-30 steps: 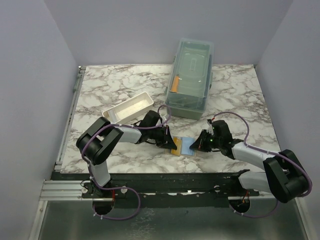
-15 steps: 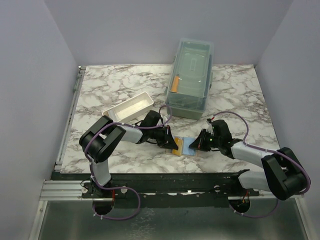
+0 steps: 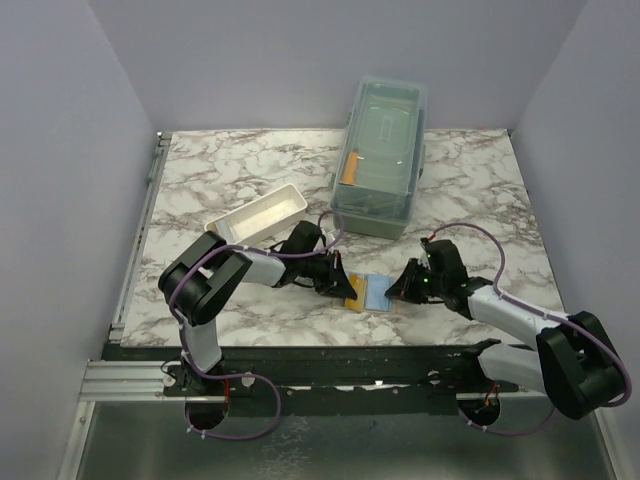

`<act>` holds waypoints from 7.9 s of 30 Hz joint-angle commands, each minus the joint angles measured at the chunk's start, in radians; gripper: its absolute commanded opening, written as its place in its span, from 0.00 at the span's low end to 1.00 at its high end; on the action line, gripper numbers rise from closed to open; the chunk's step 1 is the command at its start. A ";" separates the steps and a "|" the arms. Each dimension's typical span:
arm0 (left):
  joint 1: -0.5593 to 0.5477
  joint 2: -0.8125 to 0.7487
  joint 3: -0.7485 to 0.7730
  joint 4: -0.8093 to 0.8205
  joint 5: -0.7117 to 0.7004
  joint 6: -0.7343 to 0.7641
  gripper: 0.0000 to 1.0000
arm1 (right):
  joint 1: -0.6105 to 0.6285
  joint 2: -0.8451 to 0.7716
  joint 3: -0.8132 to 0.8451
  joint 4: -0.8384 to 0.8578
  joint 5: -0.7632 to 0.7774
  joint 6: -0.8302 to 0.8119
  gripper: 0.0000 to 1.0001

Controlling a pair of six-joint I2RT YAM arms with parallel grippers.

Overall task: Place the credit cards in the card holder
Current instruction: Insert the credit card into the card holder.

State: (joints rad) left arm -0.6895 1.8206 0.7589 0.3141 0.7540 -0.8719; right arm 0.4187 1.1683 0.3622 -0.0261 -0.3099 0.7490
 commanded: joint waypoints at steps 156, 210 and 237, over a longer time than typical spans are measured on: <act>-0.023 0.100 0.017 0.126 0.025 -0.130 0.00 | 0.003 0.075 0.054 -0.116 0.094 -0.005 0.08; -0.012 0.122 0.126 0.049 -0.017 0.007 0.00 | 0.002 0.087 0.069 -0.116 0.087 -0.020 0.07; -0.063 0.104 0.102 0.028 -0.139 -0.008 0.00 | 0.003 0.005 0.094 -0.229 0.136 0.001 0.10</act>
State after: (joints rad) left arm -0.7361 1.9263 0.9012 0.3023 0.7082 -0.8219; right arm 0.4198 1.2060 0.4351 -0.1413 -0.2394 0.7574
